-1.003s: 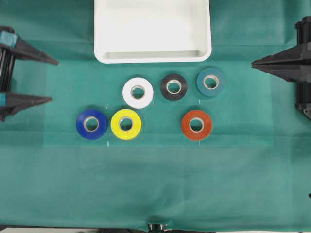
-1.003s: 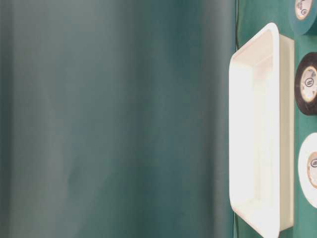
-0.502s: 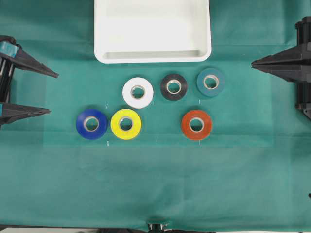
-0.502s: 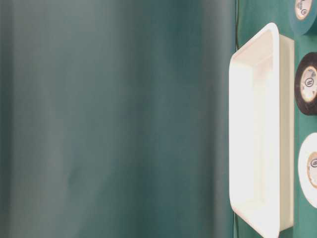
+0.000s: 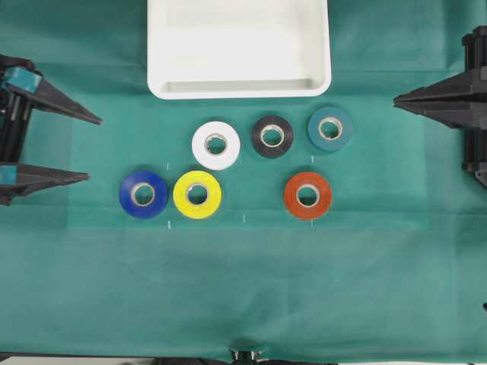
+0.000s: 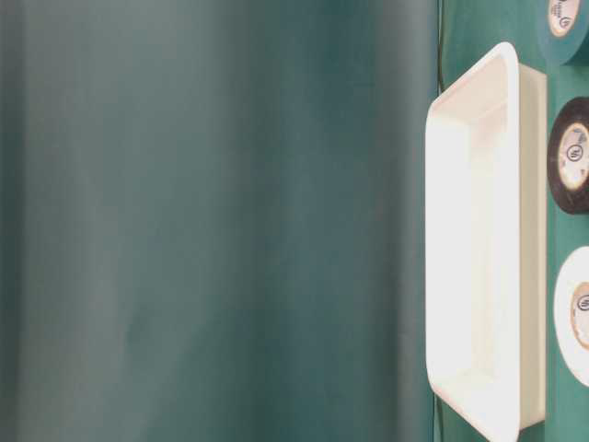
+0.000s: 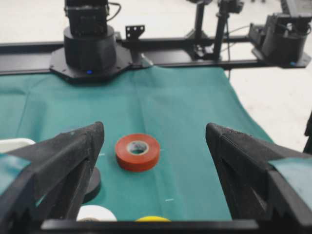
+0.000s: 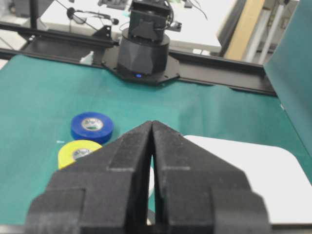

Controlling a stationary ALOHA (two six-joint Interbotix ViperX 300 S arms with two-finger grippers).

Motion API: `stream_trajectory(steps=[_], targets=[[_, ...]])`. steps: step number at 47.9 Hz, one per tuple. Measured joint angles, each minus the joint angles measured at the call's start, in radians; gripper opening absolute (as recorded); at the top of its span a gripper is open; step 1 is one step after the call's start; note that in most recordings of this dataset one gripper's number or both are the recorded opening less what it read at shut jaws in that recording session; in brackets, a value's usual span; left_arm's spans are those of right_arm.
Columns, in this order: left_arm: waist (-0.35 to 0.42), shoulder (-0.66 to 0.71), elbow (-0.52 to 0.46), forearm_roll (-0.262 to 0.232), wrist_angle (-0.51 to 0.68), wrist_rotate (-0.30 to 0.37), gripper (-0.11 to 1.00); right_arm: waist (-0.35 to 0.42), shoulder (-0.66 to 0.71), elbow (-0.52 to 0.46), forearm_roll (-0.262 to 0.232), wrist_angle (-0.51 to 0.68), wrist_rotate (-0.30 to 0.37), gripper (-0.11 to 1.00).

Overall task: Pick up the tape from a random location and place it into the white case.
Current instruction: 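Move the open left gripper over the yellow tape roll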

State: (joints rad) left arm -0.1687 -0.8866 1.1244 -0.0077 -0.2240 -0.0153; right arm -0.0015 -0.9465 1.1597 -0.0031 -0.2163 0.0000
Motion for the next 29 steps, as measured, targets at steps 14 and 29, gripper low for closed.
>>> stream_trajectory(steps=[14,29], targets=[[-0.002,0.163,-0.109,0.0,-0.023,0.008,1.0,-0.002,0.0,0.0,-0.002,0.0,0.0,0.0],[-0.005,0.319,-0.227,0.0,-0.034,0.014,1.0,0.0,0.002,-0.002,-0.002,0.006,-0.002,0.0]])
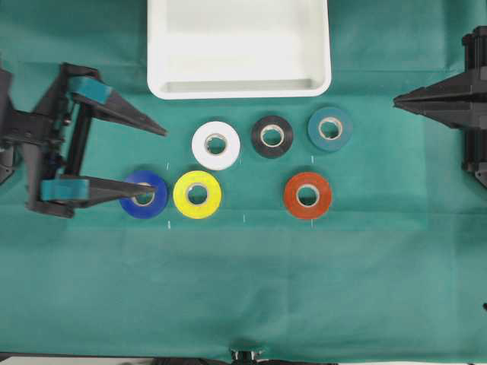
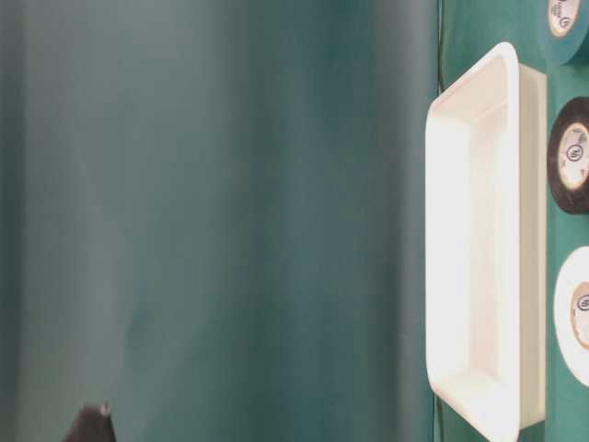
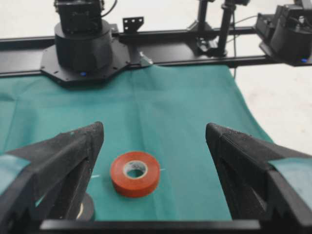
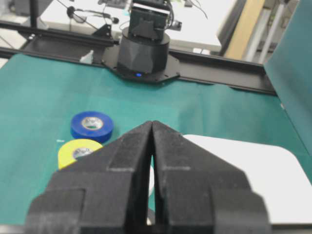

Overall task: Pick up the tape from a random location and place it into the white case.
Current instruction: 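Move the open left gripper over the yellow tape roll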

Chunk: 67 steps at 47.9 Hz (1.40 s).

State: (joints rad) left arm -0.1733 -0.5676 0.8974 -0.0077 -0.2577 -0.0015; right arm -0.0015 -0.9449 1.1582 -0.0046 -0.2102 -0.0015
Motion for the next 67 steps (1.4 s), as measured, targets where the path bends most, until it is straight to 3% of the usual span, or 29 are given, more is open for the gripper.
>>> stream_trajectory(steps=[26,33,67], targets=[[-0.002,0.06,-0.055,0.0,0.006,0.009,1.0,0.0,0.0,0.0,0.0,0.008,0.0,0.0],[-0.002,0.06,-0.078,0.002,0.071,-0.014,1.0,0.0,0.0,0.0,0.0,0.009,0.0,0.0],[-0.003,0.272,-0.505,0.0,0.985,-0.035,1.0,-0.002,0.0,-0.006,0.0,0.046,-0.002,0.0]])
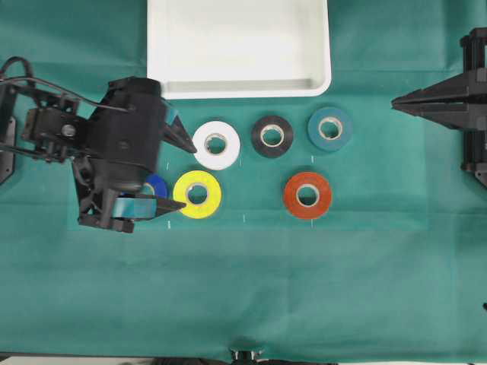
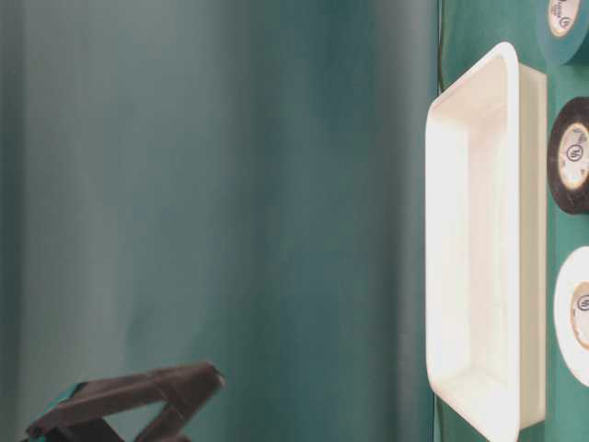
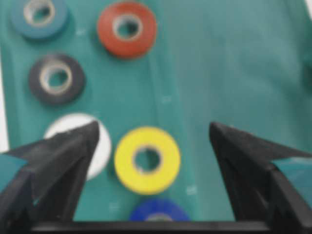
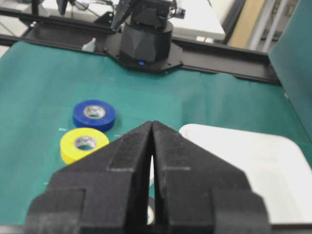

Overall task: Pick up the tape from a random location and place it into the white case.
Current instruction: 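Move the open left gripper over the yellow tape roll, then lower the left gripper with fingers into the yellow roll's center hole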

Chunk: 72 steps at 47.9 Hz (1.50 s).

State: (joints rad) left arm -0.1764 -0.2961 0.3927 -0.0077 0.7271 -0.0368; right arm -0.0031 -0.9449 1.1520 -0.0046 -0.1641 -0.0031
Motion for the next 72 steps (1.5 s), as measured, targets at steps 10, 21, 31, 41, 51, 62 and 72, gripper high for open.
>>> stream_trajectory(steps=[10,21,31,41,51,62,72], targets=[[0.0,0.072,-0.101,0.0,0.179,-0.002,1.0,0.002,0.002,0.0,0.0,0.006,0.002,0.0],[0.0,0.094,-0.143,0.0,0.229,-0.002,1.0,0.002,0.002,0.0,0.0,0.014,0.002,0.0],[0.0,0.095,-0.143,0.002,0.233,-0.002,1.0,0.002,0.0,0.0,0.0,0.015,0.002,0.0],[0.0,0.095,-0.143,0.0,0.232,-0.002,1.0,0.0,0.003,0.0,0.0,0.015,0.002,0.0],[0.0,0.094,-0.143,0.0,0.232,-0.002,1.0,0.002,0.003,0.0,0.0,0.017,0.0,0.0],[0.0,0.094,-0.143,0.0,0.229,-0.002,1.0,0.002,0.003,0.0,0.0,0.015,0.002,0.0],[0.0,0.095,-0.143,0.0,0.229,-0.002,1.0,0.0,0.003,0.0,0.0,0.015,0.0,0.0]])
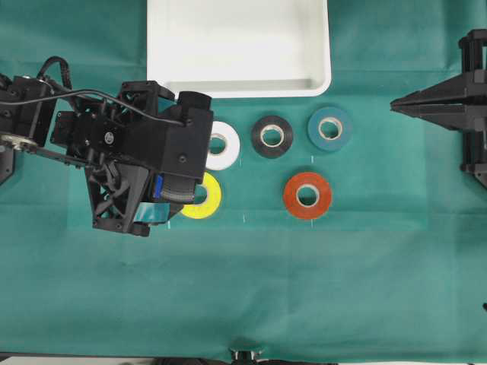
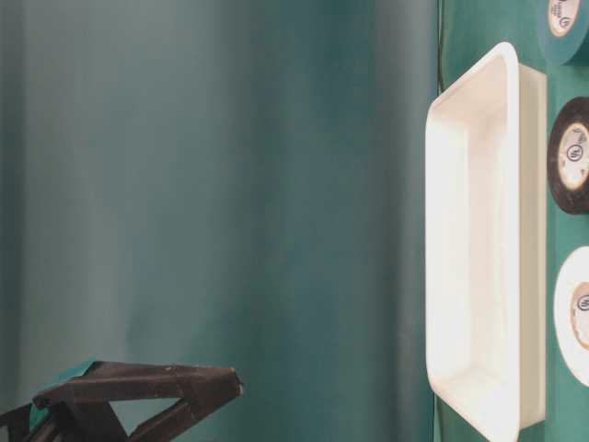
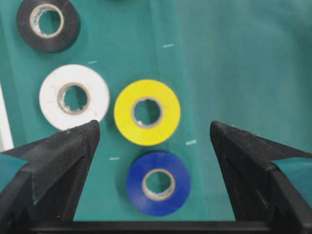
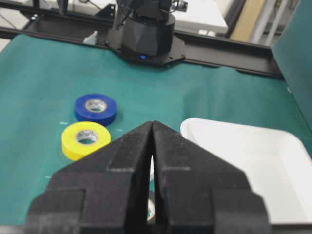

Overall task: Pick up the tape from a random location and place it into the white case.
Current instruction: 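Lower the left gripper with fingers into the yellow roll's center hole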

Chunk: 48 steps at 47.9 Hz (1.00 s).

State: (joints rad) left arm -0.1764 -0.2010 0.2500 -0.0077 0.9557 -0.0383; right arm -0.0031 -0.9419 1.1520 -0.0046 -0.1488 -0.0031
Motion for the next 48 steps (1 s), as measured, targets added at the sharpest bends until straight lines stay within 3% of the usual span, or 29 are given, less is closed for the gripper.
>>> stream_trajectory(steps=[48], targets=[[-0.028,0.086,0.16,0.0,-0.202,-0.002,1.0,0.0,0.017,0.0,0.0,0.0,0.002,0.0]])
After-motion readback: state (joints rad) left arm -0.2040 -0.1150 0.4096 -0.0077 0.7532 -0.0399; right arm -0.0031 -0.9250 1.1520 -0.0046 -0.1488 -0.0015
